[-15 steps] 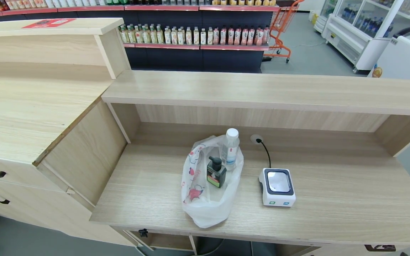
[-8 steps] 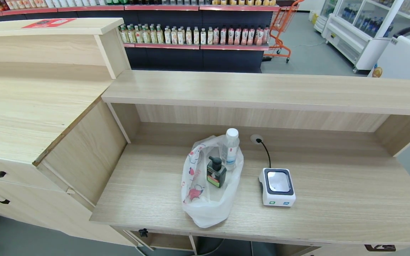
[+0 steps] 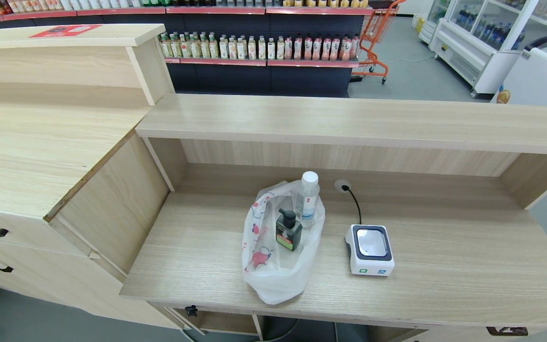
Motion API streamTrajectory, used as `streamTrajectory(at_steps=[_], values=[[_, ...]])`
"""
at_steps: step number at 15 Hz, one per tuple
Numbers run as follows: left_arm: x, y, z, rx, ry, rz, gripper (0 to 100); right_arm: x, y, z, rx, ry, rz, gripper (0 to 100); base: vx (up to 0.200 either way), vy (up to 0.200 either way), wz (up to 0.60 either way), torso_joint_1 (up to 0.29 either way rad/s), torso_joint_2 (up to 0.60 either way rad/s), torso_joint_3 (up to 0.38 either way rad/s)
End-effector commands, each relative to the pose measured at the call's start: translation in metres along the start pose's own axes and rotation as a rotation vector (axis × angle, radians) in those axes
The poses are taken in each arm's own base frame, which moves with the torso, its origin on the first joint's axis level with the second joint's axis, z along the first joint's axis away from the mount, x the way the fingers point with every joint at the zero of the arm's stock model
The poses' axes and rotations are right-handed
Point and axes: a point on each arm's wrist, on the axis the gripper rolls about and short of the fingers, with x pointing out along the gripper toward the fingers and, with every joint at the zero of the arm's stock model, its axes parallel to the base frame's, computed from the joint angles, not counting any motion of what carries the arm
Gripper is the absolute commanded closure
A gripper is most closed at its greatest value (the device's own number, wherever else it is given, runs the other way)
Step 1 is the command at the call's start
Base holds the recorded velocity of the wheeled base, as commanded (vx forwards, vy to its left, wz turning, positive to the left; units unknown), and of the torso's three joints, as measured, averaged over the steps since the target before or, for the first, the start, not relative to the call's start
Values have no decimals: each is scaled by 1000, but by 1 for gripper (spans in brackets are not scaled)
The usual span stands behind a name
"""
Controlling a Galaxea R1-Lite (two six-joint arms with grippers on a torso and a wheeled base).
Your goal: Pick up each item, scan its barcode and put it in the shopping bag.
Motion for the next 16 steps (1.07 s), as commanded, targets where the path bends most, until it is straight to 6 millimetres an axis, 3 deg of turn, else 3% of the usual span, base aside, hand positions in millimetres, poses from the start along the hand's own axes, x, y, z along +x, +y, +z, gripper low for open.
streamTrajectory(at_steps=[1,16], values=[[0,0,0,1,-1,0,0,0,0,0,0,4,1,0,0,0,0,0,0,0],[0,0,0,26,-1,0,0,0,0,0,3,4,1,0,0,-187,0,3,1,2]])
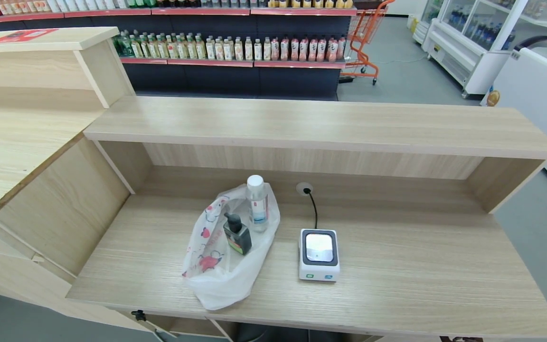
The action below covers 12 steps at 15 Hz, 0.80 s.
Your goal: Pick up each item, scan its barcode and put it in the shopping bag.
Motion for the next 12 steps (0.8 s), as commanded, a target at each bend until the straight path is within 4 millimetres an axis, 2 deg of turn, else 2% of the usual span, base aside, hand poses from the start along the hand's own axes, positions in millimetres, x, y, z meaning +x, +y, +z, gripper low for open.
streamTrajectory(at_steps=[1,3,7,10,12], values=[[0,0,0,0,0,0,0,0,0,0,-2,3,1,0,0,-200,0,-2,2,2],[0,0,0,-8,0,0,0,0,0,0,-5,5,1,0,0,-200,0,2,0,0],[0,0,0,-11,0,0,0,0,0,0,-5,3,1,0,0,0,0,0,0,0],[0,0,0,-14,0,1,0,0,0,0,-5,5,1,0,200,0,0,-1,-2,2],[0,0,0,-16,0,1,0,0,0,0,-5,3,1,0,0,0,0,0,0,0]])
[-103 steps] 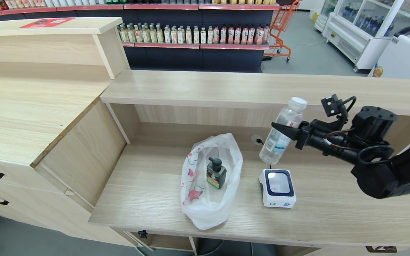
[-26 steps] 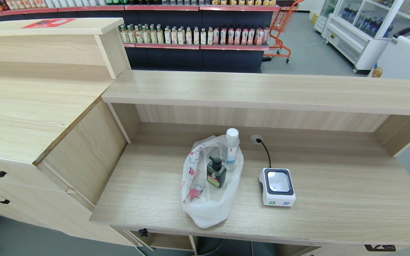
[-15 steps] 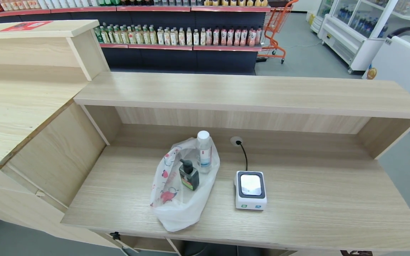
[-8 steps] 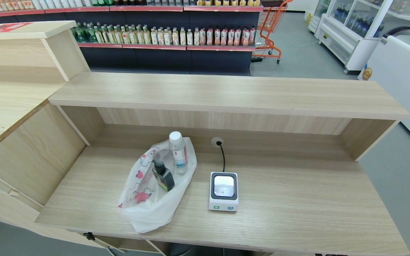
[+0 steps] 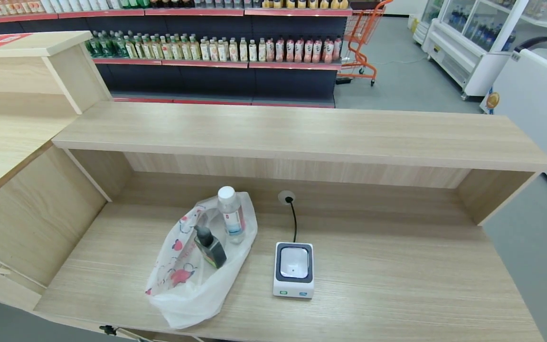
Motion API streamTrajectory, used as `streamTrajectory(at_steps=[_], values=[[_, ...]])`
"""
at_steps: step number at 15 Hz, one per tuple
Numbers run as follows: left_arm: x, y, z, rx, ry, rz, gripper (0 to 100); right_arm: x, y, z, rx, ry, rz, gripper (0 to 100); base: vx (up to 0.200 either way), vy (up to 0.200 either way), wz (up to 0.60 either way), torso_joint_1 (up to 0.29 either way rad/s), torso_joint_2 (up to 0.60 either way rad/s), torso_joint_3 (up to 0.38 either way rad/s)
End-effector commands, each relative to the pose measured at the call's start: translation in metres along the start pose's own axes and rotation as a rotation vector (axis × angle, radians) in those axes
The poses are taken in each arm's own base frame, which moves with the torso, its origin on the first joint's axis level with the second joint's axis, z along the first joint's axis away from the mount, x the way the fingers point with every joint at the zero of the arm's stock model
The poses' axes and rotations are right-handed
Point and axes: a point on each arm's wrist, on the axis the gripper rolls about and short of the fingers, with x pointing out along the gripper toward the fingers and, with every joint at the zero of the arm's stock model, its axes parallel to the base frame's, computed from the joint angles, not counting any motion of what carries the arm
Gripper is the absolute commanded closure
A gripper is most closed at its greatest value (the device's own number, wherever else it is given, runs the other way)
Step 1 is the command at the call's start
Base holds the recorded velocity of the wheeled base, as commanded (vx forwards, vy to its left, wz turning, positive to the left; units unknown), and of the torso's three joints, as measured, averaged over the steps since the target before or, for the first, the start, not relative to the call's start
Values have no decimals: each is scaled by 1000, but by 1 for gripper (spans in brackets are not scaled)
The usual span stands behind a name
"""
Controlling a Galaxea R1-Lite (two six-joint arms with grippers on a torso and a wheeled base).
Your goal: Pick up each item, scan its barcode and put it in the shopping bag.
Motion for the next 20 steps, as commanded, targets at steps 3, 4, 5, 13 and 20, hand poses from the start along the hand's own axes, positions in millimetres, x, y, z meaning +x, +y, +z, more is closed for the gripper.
streamTrajectory(at_steps=[3,4,5,13,20], values=[[0,0,0,0,0,1,0,0,0,0,-25,3,3,100,0,0,0,0,0,0],[0,0,0,0,0,1,0,0,0,0,-34,4,5,100,0,0,0,0,0,0],[0,0,0,0,0,1,0,0,0,0,-17,4,5,100,0,0,0,0,0,0],[0,0,0,0,0,1,0,0,0,0,-6,4,2,100,0,0,0,0,0,0],[0,0,0,0,0,-1,0,0,0,0,-8,4,3,100,0,0,0,0,0,0]])
